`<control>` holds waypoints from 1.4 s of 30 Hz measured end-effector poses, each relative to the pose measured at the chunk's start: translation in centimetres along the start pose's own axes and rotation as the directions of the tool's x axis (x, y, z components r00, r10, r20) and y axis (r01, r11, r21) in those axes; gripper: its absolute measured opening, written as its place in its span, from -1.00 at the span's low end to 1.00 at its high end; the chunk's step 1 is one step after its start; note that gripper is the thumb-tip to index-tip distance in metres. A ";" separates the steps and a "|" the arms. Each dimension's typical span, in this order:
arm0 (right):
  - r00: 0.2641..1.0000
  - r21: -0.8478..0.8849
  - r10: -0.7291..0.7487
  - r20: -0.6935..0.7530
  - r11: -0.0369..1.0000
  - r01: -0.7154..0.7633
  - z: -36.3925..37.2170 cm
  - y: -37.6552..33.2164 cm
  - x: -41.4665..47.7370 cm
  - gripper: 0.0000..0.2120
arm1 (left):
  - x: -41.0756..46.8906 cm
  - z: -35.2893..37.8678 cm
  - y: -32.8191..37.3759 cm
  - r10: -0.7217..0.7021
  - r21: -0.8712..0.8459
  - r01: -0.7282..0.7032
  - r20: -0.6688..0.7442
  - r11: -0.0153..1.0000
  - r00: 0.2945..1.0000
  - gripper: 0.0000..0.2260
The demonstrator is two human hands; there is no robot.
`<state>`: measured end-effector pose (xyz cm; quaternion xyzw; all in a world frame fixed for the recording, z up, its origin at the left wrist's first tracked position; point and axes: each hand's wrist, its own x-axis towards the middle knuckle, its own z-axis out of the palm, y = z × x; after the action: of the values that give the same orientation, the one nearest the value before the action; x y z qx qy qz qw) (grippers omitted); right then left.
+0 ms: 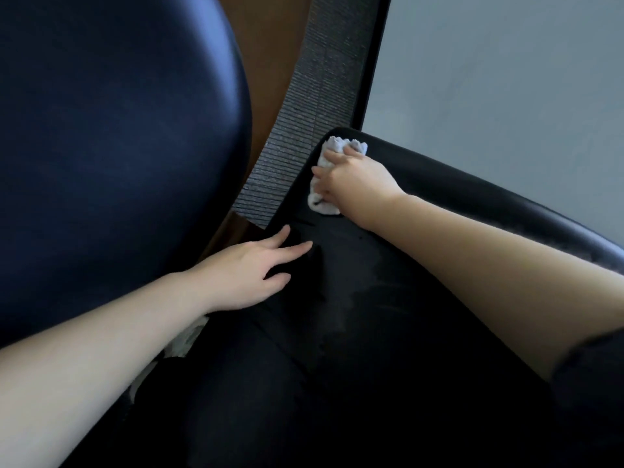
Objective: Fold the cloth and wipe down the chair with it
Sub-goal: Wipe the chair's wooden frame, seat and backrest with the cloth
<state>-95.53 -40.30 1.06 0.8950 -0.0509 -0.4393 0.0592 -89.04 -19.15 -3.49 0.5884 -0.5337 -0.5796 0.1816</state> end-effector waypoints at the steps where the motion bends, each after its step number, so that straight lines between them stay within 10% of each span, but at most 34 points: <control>1: 0.997 -0.021 -0.007 -0.071 1.000 0.006 0.5 0.3 -0.6 -0.87 | -0.1 -0.2 -0.5 -0.001 0.010 0.000 0.007 1.000 1.000 -0.46; 5: 0.998 0.029 -0.060 -0.036 0.998 0.061 1.4 1.3 -6.4 -0.65 | 0.4 -0.5 -0.9 0.013 0.044 -0.015 0.049 0.999 0.999 -0.48; 8: 0.997 -0.003 -0.068 0.024 0.998 0.068 0.7 0.8 -5.4 -0.88 | 0.9 -0.1 -0.7 0.027 0.045 -0.030 0.076 0.999 0.997 -0.49; 12: 0.868 0.300 -0.477 0.135 0.855 0.423 1.5 -1.4 2.3 -0.82 | 0.7 0.3 -2.0 0.024 0.012 -0.025 0.068 1.000 0.997 -0.47; 17: 0.979 -0.068 0.098 0.180 0.994 -0.087 0.8 -3.6 5.9 -0.80 | 0.2 0.8 -4.2 -0.002 0.012 0.001 0.096 1.000 0.995 -0.44; 27: 0.987 0.214 -0.117 -0.109 0.967 0.139 1.6 -0.2 -6.7 -0.52 | -0.2 0.4 -1.4 0.013 0.041 -0.016 0.083 0.999 0.996 -0.47; 32: 0.929 0.128 -0.269 -0.255 0.943 0.308 -0.3 0.7 -14.4 -0.77 | -0.6 1.0 -0.6 0.042 0.034 -0.045 0.082 0.998 0.996 -0.47; 42: 0.907 0.167 -0.327 -0.265 0.911 0.378 4.2 -2.2 -4.8 -0.73 | -0.6 1.5 -2.6 0.022 0.053 -0.024 0.044 0.998 0.999 -0.46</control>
<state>-101.64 -37.74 1.92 0.9353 0.0727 -0.3273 -0.1129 -89.15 -17.02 -5.77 0.5741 -0.5595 -0.5756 0.1610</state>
